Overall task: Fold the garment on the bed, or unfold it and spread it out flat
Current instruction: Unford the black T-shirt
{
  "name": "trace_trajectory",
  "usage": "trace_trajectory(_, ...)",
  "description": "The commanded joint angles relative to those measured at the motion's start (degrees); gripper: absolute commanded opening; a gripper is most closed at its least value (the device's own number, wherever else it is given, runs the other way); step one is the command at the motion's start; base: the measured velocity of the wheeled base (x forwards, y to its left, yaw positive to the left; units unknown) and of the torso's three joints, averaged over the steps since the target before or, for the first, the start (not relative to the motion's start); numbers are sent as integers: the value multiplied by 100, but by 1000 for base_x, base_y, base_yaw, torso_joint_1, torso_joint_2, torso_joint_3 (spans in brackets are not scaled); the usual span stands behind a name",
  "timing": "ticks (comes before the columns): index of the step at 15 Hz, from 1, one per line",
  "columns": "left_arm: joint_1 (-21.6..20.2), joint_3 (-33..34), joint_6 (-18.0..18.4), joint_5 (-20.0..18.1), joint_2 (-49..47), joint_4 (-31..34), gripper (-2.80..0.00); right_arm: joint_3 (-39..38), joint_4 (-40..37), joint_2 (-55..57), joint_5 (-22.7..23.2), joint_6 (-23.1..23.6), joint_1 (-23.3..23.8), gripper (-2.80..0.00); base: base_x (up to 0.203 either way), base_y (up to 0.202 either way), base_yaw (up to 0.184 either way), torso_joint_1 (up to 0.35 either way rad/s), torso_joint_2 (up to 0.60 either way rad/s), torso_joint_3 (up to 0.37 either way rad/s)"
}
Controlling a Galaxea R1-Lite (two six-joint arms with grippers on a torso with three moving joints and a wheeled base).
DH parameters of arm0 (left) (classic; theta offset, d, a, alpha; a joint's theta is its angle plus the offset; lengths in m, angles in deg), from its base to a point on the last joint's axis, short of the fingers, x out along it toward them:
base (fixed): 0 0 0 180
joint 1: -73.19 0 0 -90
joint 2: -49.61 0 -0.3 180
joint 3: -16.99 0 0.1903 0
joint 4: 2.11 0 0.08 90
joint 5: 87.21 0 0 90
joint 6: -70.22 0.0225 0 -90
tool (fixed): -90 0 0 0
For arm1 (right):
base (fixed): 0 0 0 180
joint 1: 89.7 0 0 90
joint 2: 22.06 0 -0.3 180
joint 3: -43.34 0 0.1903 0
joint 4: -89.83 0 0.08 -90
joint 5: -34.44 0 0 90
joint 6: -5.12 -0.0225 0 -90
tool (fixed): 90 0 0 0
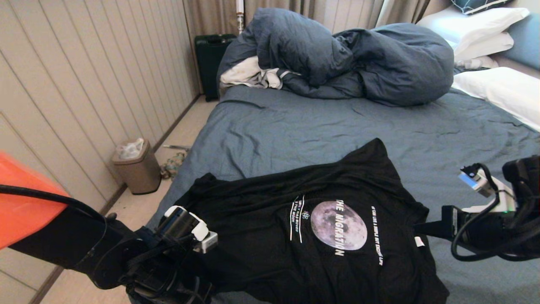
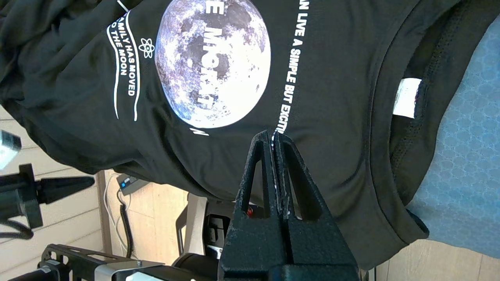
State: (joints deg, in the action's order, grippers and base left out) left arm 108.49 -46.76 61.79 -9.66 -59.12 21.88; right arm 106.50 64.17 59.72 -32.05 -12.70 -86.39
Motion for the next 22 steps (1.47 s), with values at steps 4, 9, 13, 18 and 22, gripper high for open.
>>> trace_trajectory(4,27,566,797,-78,856,-21,-280,11,9,110,5,-11,12,-280,0,0,0,0,0,0)
trace_trajectory(9,-698,-207,-407,-101,1343,-73,-280,81,47,351,-21,-6,21,-280,0,0,0,0,0,0)
trace_trajectory(13,-1287,-1588,-608,27,501,-64,0,-6,203,427,-17,-11,4,-280,0,0,0,0,0,0)
trace_trajectory(18,-1334,-2931,-350,653,-701,-61,0,-103,216,435,-12,7,-40,-280,0,0,0,0,0,0)
trace_trajectory(22,-1354,-3270,-315,682,-986,-71,0,-85,220,495,-12,7,-40,-280,0,0,0,0,0,0)
